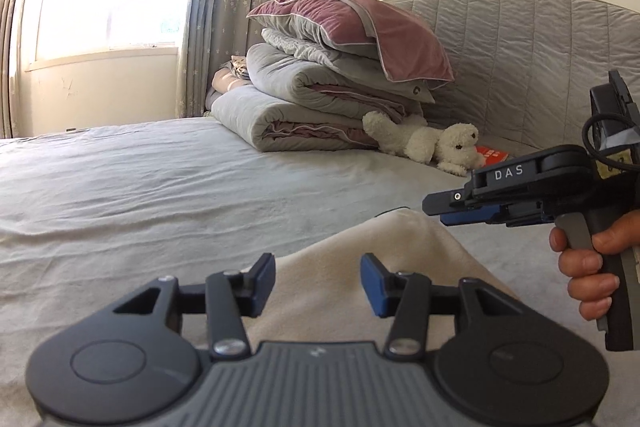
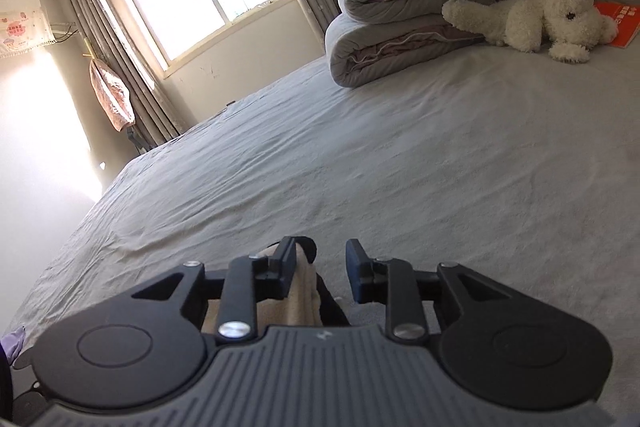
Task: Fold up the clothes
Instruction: 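Grasp the folded beige bundle with the right gripper while the left gripper grasps it, then carry the bundle with both grippers to the stack of folded clothes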
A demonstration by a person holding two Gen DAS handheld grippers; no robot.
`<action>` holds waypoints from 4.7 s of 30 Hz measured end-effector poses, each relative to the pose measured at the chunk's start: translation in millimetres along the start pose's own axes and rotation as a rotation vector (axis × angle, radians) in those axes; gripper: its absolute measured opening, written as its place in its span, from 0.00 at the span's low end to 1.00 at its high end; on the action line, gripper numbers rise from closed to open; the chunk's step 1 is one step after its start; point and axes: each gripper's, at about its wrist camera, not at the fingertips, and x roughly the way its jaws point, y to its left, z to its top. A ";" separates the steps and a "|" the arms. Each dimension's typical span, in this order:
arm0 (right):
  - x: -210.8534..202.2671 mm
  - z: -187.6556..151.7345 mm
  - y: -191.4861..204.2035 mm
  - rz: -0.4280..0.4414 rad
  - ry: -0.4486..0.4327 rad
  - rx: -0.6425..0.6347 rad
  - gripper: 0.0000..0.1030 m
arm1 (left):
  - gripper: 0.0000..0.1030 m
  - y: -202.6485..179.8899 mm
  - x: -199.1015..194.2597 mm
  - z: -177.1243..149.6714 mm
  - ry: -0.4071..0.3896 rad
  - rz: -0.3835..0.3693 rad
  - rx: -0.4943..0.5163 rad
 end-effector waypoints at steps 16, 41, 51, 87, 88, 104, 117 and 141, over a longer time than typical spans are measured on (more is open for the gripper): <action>12.4 -27.1 -20.5 -0.011 0.206 -0.007 0.26 | 0.43 -40.4 -12.9 -44.7 0.156 -0.099 0.092; -36.6 -20.5 -1.0 0.097 0.166 -0.186 0.14 | 0.52 -34.2 -32.1 -8.1 0.155 -0.052 0.041; 7.5 -9.5 17.8 0.038 0.026 -0.230 0.14 | 0.54 -11.7 23.8 0.6 0.178 0.080 -0.035; 0.9 6.7 -3.3 0.086 0.464 -0.102 0.86 | 0.93 -1.5 33.1 15.7 0.751 0.009 -0.297; 3.2 5.4 -6.2 0.092 0.476 -0.099 0.86 | 0.93 2.3 33.9 14.7 0.748 -0.007 -0.310; 37.5 -7.6 -43.6 0.288 0.495 0.090 0.63 | 0.74 62.5 45.0 -16.9 0.583 -0.215 -0.634; 24.5 -12.5 -46.2 0.353 0.428 0.181 0.35 | 0.45 55.2 47.2 -6.3 0.493 -0.147 -0.641; -119.4 44.9 -145.8 -0.062 -0.047 0.344 0.33 | 0.39 -144.7 196.8 113.4 0.460 -0.368 -0.293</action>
